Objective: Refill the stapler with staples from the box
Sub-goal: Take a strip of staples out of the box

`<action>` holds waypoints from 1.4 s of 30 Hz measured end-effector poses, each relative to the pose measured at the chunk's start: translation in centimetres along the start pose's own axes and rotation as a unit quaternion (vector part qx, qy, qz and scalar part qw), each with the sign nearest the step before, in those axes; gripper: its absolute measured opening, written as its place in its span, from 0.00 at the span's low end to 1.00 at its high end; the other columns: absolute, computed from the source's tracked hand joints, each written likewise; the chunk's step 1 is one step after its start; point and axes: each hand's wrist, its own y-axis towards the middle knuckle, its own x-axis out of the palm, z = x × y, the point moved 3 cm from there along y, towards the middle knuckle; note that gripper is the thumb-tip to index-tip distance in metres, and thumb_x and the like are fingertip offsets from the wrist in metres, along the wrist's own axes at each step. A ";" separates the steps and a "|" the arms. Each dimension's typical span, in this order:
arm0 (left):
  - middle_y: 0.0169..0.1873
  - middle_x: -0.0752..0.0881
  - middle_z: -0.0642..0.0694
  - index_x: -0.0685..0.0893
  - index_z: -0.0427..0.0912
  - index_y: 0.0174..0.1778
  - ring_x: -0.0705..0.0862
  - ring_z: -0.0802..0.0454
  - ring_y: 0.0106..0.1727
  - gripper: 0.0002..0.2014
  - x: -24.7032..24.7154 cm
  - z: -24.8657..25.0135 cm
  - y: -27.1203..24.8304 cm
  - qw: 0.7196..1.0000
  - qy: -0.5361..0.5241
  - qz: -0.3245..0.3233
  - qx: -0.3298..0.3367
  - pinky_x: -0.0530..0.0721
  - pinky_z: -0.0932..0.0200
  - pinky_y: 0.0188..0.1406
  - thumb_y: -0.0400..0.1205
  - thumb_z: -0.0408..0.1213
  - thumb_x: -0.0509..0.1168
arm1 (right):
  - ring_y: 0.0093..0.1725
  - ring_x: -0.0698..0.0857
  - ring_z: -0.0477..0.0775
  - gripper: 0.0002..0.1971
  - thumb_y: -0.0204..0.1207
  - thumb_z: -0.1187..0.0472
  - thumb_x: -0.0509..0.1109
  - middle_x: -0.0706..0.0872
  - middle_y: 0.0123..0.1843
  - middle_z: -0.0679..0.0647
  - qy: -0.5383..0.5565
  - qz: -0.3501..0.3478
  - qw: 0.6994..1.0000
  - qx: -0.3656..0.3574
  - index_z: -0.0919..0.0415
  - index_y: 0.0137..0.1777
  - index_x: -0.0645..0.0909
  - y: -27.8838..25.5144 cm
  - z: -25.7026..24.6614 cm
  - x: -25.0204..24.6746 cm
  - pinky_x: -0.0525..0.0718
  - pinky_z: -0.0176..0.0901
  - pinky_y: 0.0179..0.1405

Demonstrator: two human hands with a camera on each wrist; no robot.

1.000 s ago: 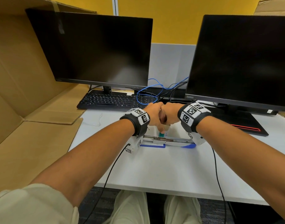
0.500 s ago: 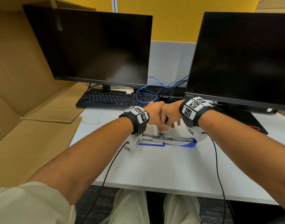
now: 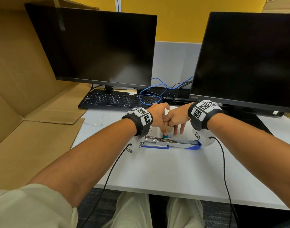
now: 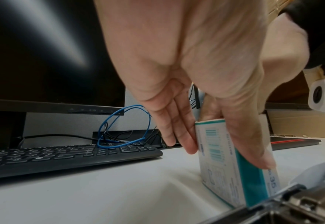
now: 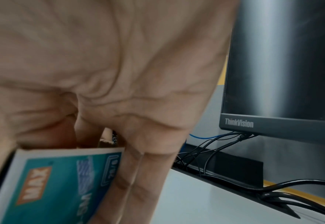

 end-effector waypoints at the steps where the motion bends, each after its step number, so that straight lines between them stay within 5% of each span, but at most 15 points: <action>1: 0.60 0.83 0.46 0.67 0.48 0.76 0.74 0.49 0.62 0.53 0.0 0.0 0.0 1.000 0.001 0.000 -0.002 0.82 0.47 0.63 0.55 0.44 0.87 | 0.61 0.88 0.62 0.16 0.84 0.65 0.58 0.85 0.65 0.59 0.012 -0.003 1.000 0.002 0.60 0.69 0.78 0.1 0.0 0.0 0.87 0.59 0.62; 6: 0.63 0.82 0.44 0.67 0.49 0.75 0.81 0.43 0.65 0.55 0.0 0.2 0.0 1.000 0.003 -0.005 -0.008 0.84 0.42 0.64 0.53 0.44 0.88 | 0.59 0.90 0.63 0.17 0.84 0.63 0.59 0.87 0.65 0.62 0.065 0.001 0.998 -0.007 0.63 0.71 0.77 0.2 0.1 -0.1 0.87 0.56 0.62; 11: 0.64 0.81 0.44 0.67 0.49 0.75 0.78 0.44 0.66 0.54 0.1 0.4 0.1 1.000 0.011 -0.012 0.001 0.84 0.43 0.63 0.54 0.42 0.88 | 0.62 0.88 0.63 0.07 0.83 0.67 0.62 0.86 0.60 0.58 0.048 0.017 0.997 -0.054 0.57 0.50 0.81 -0.8 0.8 -0.7 0.87 0.51 0.59; 17: 0.51 0.83 0.50 0.67 0.47 0.75 0.78 0.48 0.59 0.53 0.1 0.5 -0.1 1.000 0.002 -0.009 0.002 0.84 0.43 0.62 0.55 0.43 0.87 | 0.58 0.91 0.59 0.11 0.81 0.69 0.65 0.91 0.58 0.60 0.021 0.058 0.992 -0.106 0.63 0.57 0.89 -1.3 1.7 -1.8 0.88 0.49 0.60; 22: 0.58 0.86 0.46 0.69 0.47 0.75 0.82 0.45 0.62 0.52 0.1 0.4 -0.3 1.000 -0.007 -0.006 -0.004 0.85 0.43 0.63 0.55 0.43 0.87 | 0.52 0.92 0.58 0.09 0.79 0.61 0.71 0.92 0.51 0.56 0.024 0.104 0.986 -0.125 0.62 0.54 0.90 -0.9 2.3 -1.9 0.90 0.48 0.55; 26: 0.59 0.86 0.46 0.68 0.46 0.75 0.80 0.45 0.64 0.53 0.1 0.5 -0.4 1.000 0.000 -0.006 -0.004 0.84 0.42 0.64 0.55 0.44 0.87 | 0.46 0.92 0.50 0.08 0.72 0.59 0.79 0.93 0.46 0.48 0.004 0.105 0.983 -0.151 0.56 0.51 0.92 -1.5 2.2 -1.9 0.90 0.38 0.47; 32: 0.61 0.84 0.44 0.67 0.46 0.76 0.81 0.43 0.64 0.52 0.2 0.6 -0.1 1.000 0.006 -0.011 -0.005 0.84 0.43 0.64 0.57 0.44 0.87 | 0.45 0.92 0.51 0.08 0.74 0.62 0.77 0.93 0.46 0.50 0.007 0.122 0.980 -0.154 0.58 0.53 0.92 -1.6 2.4 -2.5 0.91 0.41 0.50; 37: 0.62 0.84 0.44 0.68 0.47 0.75 0.82 0.43 0.63 0.51 0.2 0.5 0.1 1.000 0.005 -0.010 -0.001 0.85 0.42 0.63 0.57 0.43 0.87 | 0.37 0.91 0.47 0.09 0.79 0.59 0.73 0.92 0.45 0.55 -0.043 0.205 0.965 -0.161 0.60 0.54 0.90 -1.3 2.6 -2.9 0.92 0.41 0.44; 42: 0.61 0.83 0.44 0.69 0.48 0.74 0.82 0.44 0.61 0.51 0.3 0.3 0.3 1.000 0.006 -0.007 0.004 0.86 0.42 0.61 0.55 0.44 0.87 | 0.32 0.91 0.44 0.10 0.81 0.59 0.69 0.93 0.38 0.54 -0.058 0.250 0.953 -0.164 0.62 0.52 0.90 -1.0 2.7 -2.4 0.89 0.34 0.42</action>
